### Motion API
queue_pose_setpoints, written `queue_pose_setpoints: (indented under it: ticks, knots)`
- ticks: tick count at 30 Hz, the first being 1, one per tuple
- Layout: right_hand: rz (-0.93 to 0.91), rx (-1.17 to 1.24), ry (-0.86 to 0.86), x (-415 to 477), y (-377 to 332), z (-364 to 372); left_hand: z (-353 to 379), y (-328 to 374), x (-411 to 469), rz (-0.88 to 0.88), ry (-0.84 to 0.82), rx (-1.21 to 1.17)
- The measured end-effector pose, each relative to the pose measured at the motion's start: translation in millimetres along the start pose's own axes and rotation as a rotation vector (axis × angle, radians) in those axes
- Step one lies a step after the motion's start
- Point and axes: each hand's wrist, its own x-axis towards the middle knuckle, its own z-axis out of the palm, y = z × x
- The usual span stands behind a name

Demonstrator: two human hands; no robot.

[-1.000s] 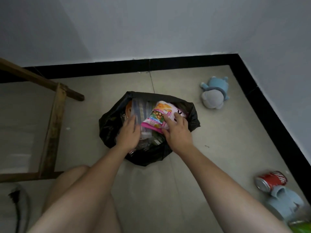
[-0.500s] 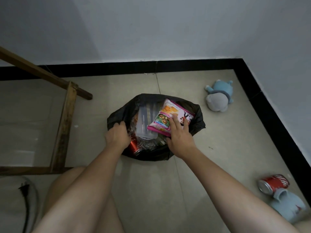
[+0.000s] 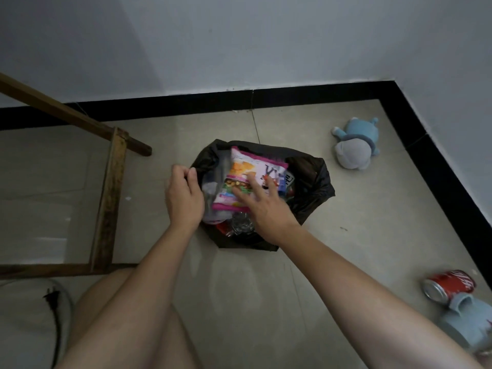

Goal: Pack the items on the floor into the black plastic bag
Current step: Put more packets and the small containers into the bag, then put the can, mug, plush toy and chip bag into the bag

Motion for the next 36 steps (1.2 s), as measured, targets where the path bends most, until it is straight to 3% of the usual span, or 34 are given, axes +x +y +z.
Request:
queue_pose_setpoints:
  ticks: [3, 6, 9, 12, 17, 20, 23, 25, 30, 36]
  knots:
    - [-0.046, -0.057, -0.070, 13.3, -14.3, 1.5, -3.4, 6.7, -7.7, -0.107, -0.017, -0.159]
    - [-0.040, -0.039, -0.105, 21.6, -17.6, -6.0, -14.2, 9.8, -6.2, -0.222, 0.085, -0.336]
    - [-0.006, -0.004, -0.012, 8.3, -7.8, -7.6, -23.1, 13.9, -4.4, -0.198, 0.136, -0.403]
    - [0.038, -0.009, 0.083, -17.4, 12.1, 7.2, -19.3, 18.6, -8.7, -0.162, 0.103, -0.313]
    - [0.001, -0.058, -0.080, -27.3, 24.4, 18.2, -1.2, 33.2, -19.2, -0.045, -0.026, -0.129]
    - [0.020, 0.136, 0.125, -30.8, 31.2, 9.2, 5.4, 44.4, -29.0, 0.162, -0.071, 0.212]
    - [0.137, 0.309, 0.445, -49.1, 53.0, 10.1, 10.2, 59.1, -38.1, 0.379, -0.136, 0.440]
    - [0.223, 0.352, 0.517, -68.8, 76.5, 20.5, 18.7, 66.8, -48.2, 0.488, -0.237, 0.514]
    - [0.491, 0.364, 0.460, -141.9, 157.6, 55.9, 71.6, 92.7, -84.8, 0.644, -0.457, 0.558]
    - [1.063, 0.482, 0.298, -231.0, 246.6, 100.5, 179.7, 144.9, -159.5, 0.817, -0.751, 0.479]
